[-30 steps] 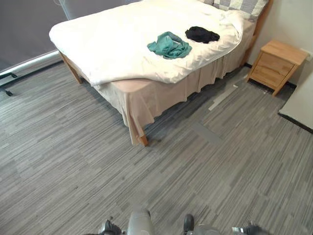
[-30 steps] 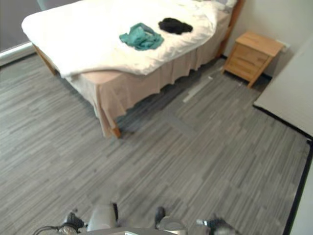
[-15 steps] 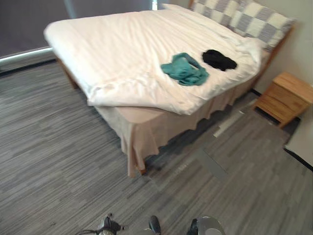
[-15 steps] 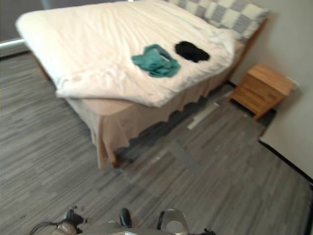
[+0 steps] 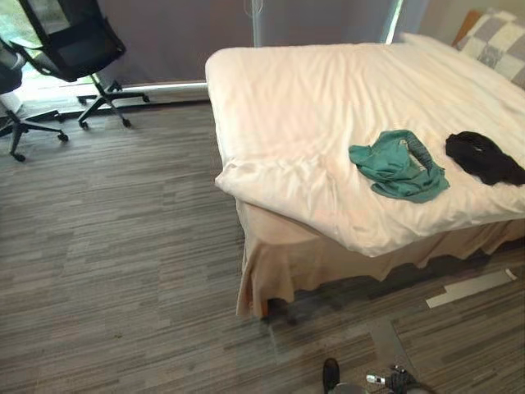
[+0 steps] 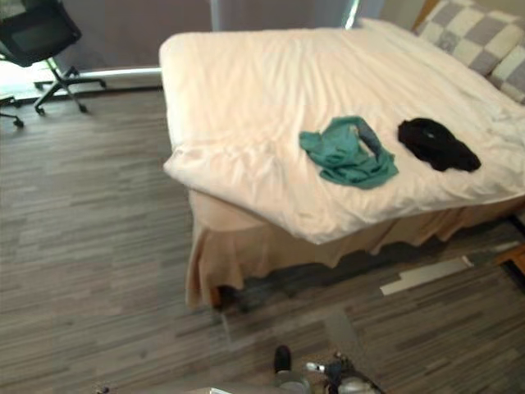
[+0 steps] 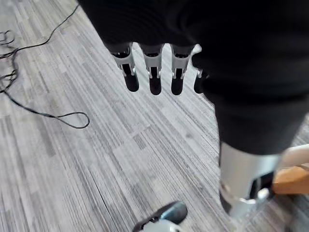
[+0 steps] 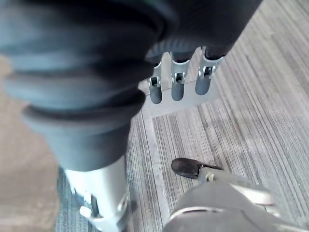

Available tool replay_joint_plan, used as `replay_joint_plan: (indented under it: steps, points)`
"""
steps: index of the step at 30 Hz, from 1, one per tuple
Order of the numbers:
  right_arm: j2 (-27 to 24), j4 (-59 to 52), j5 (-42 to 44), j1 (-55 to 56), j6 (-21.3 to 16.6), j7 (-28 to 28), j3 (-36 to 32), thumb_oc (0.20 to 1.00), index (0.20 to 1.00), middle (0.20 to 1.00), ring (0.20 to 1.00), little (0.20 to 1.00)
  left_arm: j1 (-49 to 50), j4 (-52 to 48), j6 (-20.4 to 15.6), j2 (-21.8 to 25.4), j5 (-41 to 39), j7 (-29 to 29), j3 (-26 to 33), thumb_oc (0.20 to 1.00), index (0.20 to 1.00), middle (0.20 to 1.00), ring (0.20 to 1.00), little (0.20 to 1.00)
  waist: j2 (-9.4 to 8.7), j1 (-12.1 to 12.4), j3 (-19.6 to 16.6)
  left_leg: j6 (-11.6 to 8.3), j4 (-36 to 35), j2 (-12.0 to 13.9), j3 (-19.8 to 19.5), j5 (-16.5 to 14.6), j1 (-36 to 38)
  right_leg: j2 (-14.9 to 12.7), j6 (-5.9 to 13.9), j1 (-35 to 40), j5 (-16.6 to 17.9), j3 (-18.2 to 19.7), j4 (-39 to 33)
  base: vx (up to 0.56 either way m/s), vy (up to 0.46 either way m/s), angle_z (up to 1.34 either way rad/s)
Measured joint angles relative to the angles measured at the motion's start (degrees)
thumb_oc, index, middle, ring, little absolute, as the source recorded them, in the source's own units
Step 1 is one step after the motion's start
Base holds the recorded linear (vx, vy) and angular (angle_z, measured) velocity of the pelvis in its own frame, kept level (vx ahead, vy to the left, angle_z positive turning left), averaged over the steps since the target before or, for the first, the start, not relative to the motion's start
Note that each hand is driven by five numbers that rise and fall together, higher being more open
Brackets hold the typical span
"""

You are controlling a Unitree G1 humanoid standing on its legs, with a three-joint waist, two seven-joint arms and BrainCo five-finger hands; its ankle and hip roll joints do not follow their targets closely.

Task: Tidy up the quilt and then pick up the clothes from the bed and put them into the laundry hamper.

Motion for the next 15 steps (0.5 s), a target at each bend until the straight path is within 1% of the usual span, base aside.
replay_joint_plan:
  steps: [1, 2, 3, 4, 5, 6, 7, 8, 9, 10, 11, 12, 13, 14, 15]
  points:
    - [-0.9, 0.0, 0.0, 0.2, 0.0, 0.0, 0.0, 1.000, 1.000, 1.000, 1.000, 1.000, -0.2, -0.9, -0.1, -0.7, 0.0, 0.0, 0.3, 1.000, 1.000, 1.000, 1.000, 1.000, 0.70, 0.0, 0.1, -0.67, 2.0, 2.4, 2.9, 0.8, -1.8, 0.7, -1.02, 0.6, -0.7, -1.3, 0.0, 0.05, -0.253, 0.78]
    - [-2.6, 0.1, 0.1, 0.3, 0.0, -0.1, -0.1, 1.000, 1.000, 1.000, 1.000, 1.000, -1.5, -2.9, -0.2, -1.4, 0.0, 0.0, -0.1, 1.000, 1.000, 1.000, 1.000, 1.000, 1.80, -0.1, 1.0, -0.83, 5.1, 6.3, 8.0, 3.2, -4.4, 2.3, -2.97, 1.5, -2.0, -2.6, 0.0, 0.04, -0.229, 0.59]
    - [-3.8, 0.3, 0.1, -0.2, 0.0, -0.1, 0.1, 1.000, 1.000, 1.000, 1.000, 1.000, -1.4, -5.5, -0.1, -1.3, 0.0, 0.1, -1.3, 1.000, 1.000, 1.000, 1.000, 1.000, 2.43, 0.2, 1.8, -1.23, 5.4, 7.3, 8.9, 2.7, -5.2, 2.5, -3.43, 1.7, -2.4, -2.6, 0.0, 0.01, -0.174, 0.26]
    - [-4.5, 0.7, 0.1, -0.7, 0.0, -0.2, 0.3, 1.000, 1.000, 1.000, 1.000, 1.000, -1.4, -6.8, -0.3, -1.1, 0.0, 0.2, -2.3, 1.000, 1.000, 1.000, 1.000, 1.000, 2.81, 0.3, 2.1, -1.57, 3.3, 6.9, 8.6, 2.9, -4.9, 2.5, -2.89, 1.7, -1.9, -2.3, 0.0, 0.02, -0.152, -0.09]
    - [-6.3, 0.6, 0.0, -1.4, -0.3, -0.2, 0.5, 1.000, 1.000, 1.000, 1.000, 1.000, -1.5, -10.2, 0.0, -0.6, 0.1, 0.4, -3.8, 1.000, 1.000, 1.000, 1.000, 1.000, 3.16, 0.1, 2.4, -1.57, -1.2, 3.5, 5.5, 2.9, -6.1, 2.3, -3.86, 1.4, -2.6, -1.9, -0.4, 0.03, -0.088, -0.20]
    - [-6.6, 0.8, -0.1, -1.5, -0.3, -0.3, 0.4, 1.000, 1.000, 1.000, 1.000, 1.000, -1.8, -12.8, -0.5, -0.2, 0.2, 0.7, -5.0, 1.000, 1.000, 1.000, 1.000, 1.000, 3.15, 0.0, 2.4, -1.42, -3.7, 2.0, 3.2, 3.3, -6.7, 1.7, -3.49, 0.5, -2.5, -1.9, -0.4, 0.05, -0.042, -0.15]
    - [-7.4, 1.3, -0.2, -1.3, -0.6, -0.4, 0.1, 1.000, 1.000, 1.000, 1.000, 1.000, -2.2, -19.3, -0.5, 0.9, 0.1, 1.2, -5.3, 1.000, 1.000, 1.000, 1.000, 1.000, 3.73, -0.7, 2.9, 0.15, -7.4, 1.5, 6.9, 5.0, -6.7, 2.2, -2.15, 0.3, -2.1, -3.3, -0.4, 0.02, -0.035, 0.08]
    - [-8.0, 0.9, -0.2, -0.4, -0.6, -0.8, 0.0, 1.000, 1.000, 1.000, 1.000, 1.000, -1.3, -25.5, -1.5, 2.4, 0.1, 1.8, -5.3, 1.000, 1.000, 1.000, 1.000, 1.000, 4.23, -1.5, 3.2, 0.05, -10.2, 1.7, 7.6, 6.6, -6.2, 3.0, -2.23, 0.2, -2.4, -3.6, -0.4, 0.01, -0.058, 0.03]
    - [-7.9, 1.3, -0.2, 0.2, -0.4, -1.3, 0.0, 1.000, 1.000, 1.000, 1.000, 1.000, -2.8, -29.7, -3.3, 4.1, 0.2, 2.8, -5.2, 1.000, 1.000, 1.000, 1.000, 1.000, 4.81, -1.4, 3.6, -0.01, -12.3, 1.5, 7.0, 7.6, -4.9, 4.2, -2.49, 0.2, -2.5, -3.4, -0.4, 0.00, -0.054, 0.01]
    - [-7.8, 1.1, -0.3, 0.8, -0.4, -1.6, -0.1, 1.000, 1.000, 1.000, 1.000, 1.000, -4.3, -32.1, -3.5, 5.2, 0.1, 3.1, -4.9, 1.000, 1.000, 1.000, 1.000, 1.000, 5.76, -1.5, 4.0, 1.68, -13.6, 1.5, 5.8, 9.5, -4.8, 4.8, -1.84, 0.6, -2.1, -3.8, -0.1, 0.05, -0.030, -0.03]
    - [-7.0, -0.6, -0.3, 2.2, -0.8, -1.7, -0.5, 1.000, 1.000, 1.000, 1.000, 1.000, -4.9, -35.4, -3.5, 6.7, 0.1, 3.6, -4.2, 1.000, 1.000, 1.000, 1.000, 1.000, 4.95, -2.2, 4.9, 2.87, -14.2, 1.3, 5.9, 10.2, -4.7, 4.4, -1.58, 0.9, -1.9, -4.5, -0.4, 0.05, 0.002, 0.23]
    - [-5.1, -1.2, -0.4, 4.0, -1.4, -1.8, -0.8, 1.000, 1.000, 1.000, 1.000, 1.000, -5.8, -40.4, -5.1, 8.7, 0.1, 5.2, -1.2, 1.000, 1.000, 1.000, 1.000, 1.000, 3.50, -2.8, 5.4, 2.77, -16.5, 0.9, 6.9, 10.8, -3.5, 4.0, -1.83, 0.3, -2.3, -4.4, -0.4, 0.08, 0.002, 0.15]
    - [-4.3, -1.0, -0.6, 4.6, -1.4, -1.8, -0.8, 1.000, 1.000, 1.000, 1.000, 1.000, -5.7, -42.5, -5.2, 9.6, 0.1, 6.3, 1.0, 1.000, 1.000, 1.000, 1.000, 1.000, 3.31, -2.9, 5.5, 2.73, -17.3, 0.7, 7.4, 10.9, -3.5, 3.9, -1.81, -0.3, -2.3, -3.8, -0.4, 0.09, 0.006, -0.14]
    - [-3.5, -1.1, -1.3, 5.4, -1.5, -1.8, -0.8, 1.000, 1.000, 1.000, 1.000, 1.000, -6.5, -42.7, -5.2, 11.0, -0.1, 7.8, 3.6, 1.000, 1.000, 1.000, 1.000, 1.000, 2.84, -2.9, 5.4, 3.23, -17.3, 0.4, 7.8, 11.3, -3.6, 3.4, -0.88, -0.4, -1.7, -3.6, -0.4, 0.08, 0.011, -0.23]
    - [-3.2, -1.3, -1.5, 6.0, -1.6, -1.7, -0.7, 1.000, 1.000, 1.000, 1.000, 1.000, -7.1, -43.3, -4.8, 11.6, -0.5, 8.6, 4.9, 1.000, 1.000, 1.000, 1.000, 1.000, 2.84, -3.3, 5.4, 3.31, -17.3, 0.0, 7.7, 11.3, -3.5, 2.9, -0.62, -0.5, -1.5, -3.7, -0.4, 0.04, 0.010, -0.11]
